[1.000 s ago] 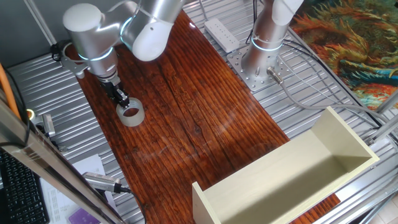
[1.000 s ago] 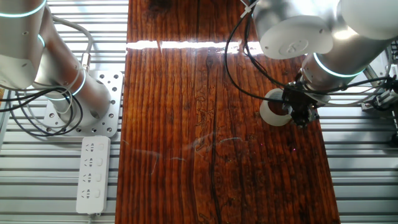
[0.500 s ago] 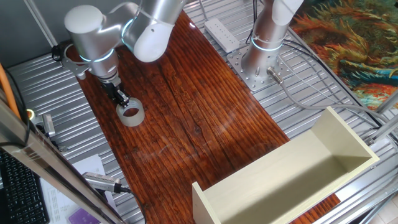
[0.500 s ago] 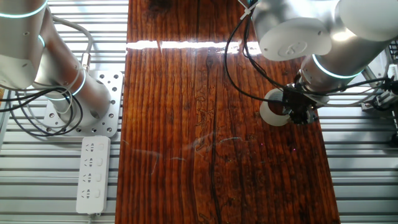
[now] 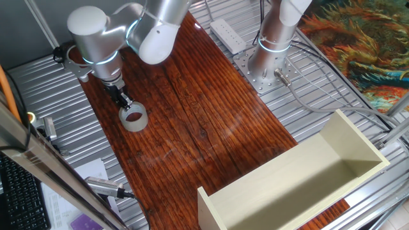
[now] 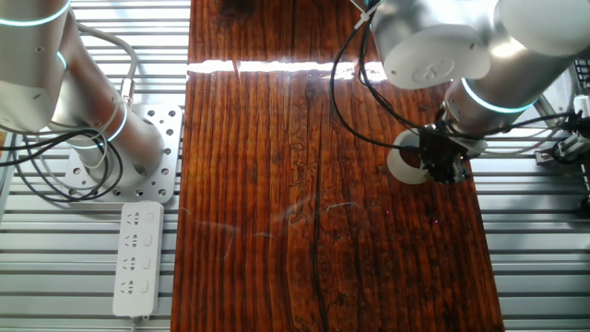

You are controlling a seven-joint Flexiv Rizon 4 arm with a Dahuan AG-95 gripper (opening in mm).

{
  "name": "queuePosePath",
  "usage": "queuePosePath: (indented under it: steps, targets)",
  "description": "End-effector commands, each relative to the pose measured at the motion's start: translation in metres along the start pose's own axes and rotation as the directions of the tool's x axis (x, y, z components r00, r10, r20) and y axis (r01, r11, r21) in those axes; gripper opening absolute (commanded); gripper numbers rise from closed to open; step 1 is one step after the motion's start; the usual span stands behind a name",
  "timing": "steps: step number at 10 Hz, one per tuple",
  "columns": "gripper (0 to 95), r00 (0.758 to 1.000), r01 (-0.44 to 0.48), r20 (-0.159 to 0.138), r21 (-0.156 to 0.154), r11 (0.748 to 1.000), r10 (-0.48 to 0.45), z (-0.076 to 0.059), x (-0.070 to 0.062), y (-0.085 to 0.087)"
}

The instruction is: Put the object on the shelf

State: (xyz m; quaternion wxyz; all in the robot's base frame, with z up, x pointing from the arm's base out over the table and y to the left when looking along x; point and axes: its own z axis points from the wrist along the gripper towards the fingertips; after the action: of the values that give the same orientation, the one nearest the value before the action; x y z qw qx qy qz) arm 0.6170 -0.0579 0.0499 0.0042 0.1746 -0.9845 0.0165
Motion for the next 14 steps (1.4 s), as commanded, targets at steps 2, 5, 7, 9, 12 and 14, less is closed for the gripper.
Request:
queuePosePath:
  steps: [2, 5, 7, 9, 12, 14]
  targets:
    - [0.0, 1.000, -0.026, 0.008, -0.014, 1.000, 0.026, -0.008, -0.001, -0.001]
    - [0.0, 1.000, -0.031, 0.006, -0.021, 0.999, 0.031, -0.042, -0.003, 0.002]
    - [0.0, 1.000, -0.029, 0.006, -0.024, 0.999, 0.029, -0.074, -0.004, 0.013]
    - [0.0, 0.999, -0.053, 0.006, -0.025, 0.998, 0.053, -0.098, -0.010, 0.035]
    - [0.0, 0.996, -0.092, 0.008, -0.022, 0.995, 0.093, -0.110, -0.013, 0.052]
    - [0.0, 0.991, -0.134, 0.003, -0.018, 0.991, 0.134, -0.110, -0.013, 0.052]
